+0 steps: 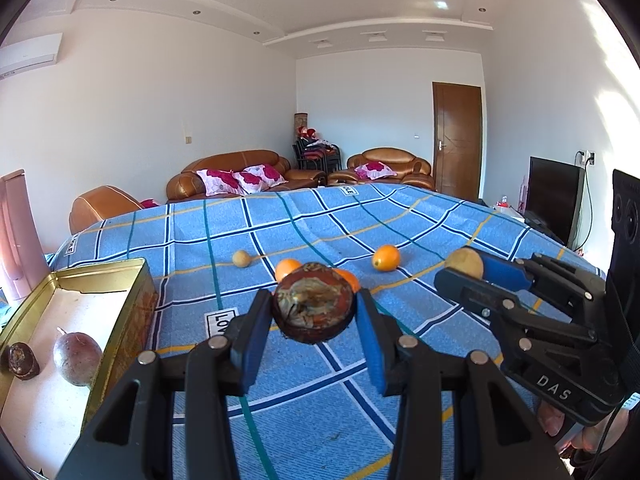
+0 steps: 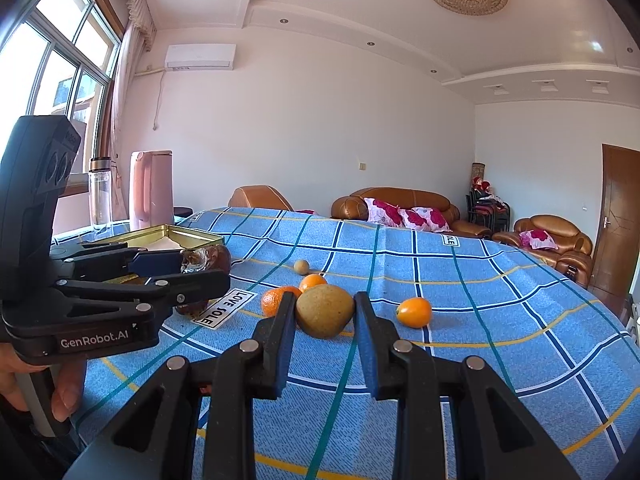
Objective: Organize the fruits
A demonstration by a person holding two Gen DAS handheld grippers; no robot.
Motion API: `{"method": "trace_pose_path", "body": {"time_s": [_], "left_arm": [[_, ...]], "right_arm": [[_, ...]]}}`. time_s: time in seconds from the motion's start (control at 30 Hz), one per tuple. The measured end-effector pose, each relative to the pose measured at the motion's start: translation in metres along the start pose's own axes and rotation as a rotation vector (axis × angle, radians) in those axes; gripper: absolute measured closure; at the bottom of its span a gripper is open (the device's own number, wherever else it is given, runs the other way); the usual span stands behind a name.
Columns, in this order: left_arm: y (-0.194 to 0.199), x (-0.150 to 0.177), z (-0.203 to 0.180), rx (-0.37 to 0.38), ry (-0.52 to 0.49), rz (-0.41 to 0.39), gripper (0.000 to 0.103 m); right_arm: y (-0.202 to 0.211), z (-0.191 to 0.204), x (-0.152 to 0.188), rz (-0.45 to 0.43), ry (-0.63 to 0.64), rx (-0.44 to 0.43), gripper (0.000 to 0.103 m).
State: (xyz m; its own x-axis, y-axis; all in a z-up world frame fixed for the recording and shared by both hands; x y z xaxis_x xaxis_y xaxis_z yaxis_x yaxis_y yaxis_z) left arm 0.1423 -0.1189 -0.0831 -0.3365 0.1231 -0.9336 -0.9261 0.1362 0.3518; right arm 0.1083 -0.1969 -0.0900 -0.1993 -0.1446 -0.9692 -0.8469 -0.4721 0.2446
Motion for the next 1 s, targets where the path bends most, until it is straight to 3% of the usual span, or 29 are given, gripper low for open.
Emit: {"method": "trace_pose_path", "body": {"time_s": [1.0], "left_arm": [[0.019, -0.011, 0.0, -0.03, -0.029, -0.077, 0.059]], "right_arm": [[0.008, 0.003, -0.002, -0.059, 0.038, -0.016, 0.073]]}}
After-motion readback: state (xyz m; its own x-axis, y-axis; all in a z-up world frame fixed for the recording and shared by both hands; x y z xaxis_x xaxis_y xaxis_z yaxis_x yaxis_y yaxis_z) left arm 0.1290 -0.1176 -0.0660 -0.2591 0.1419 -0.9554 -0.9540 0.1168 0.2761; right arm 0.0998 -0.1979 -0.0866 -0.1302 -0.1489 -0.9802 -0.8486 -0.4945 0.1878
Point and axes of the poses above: each gripper's, at about its wrist camera, not at the fingertips, and y roughly against the way its jaws point, z to its left, x to its underside, the point moved 8 cm from there along -y, roughly the way its jaws point, and after that the axes turned 8 degrees about -x, right-handed, at the moved point
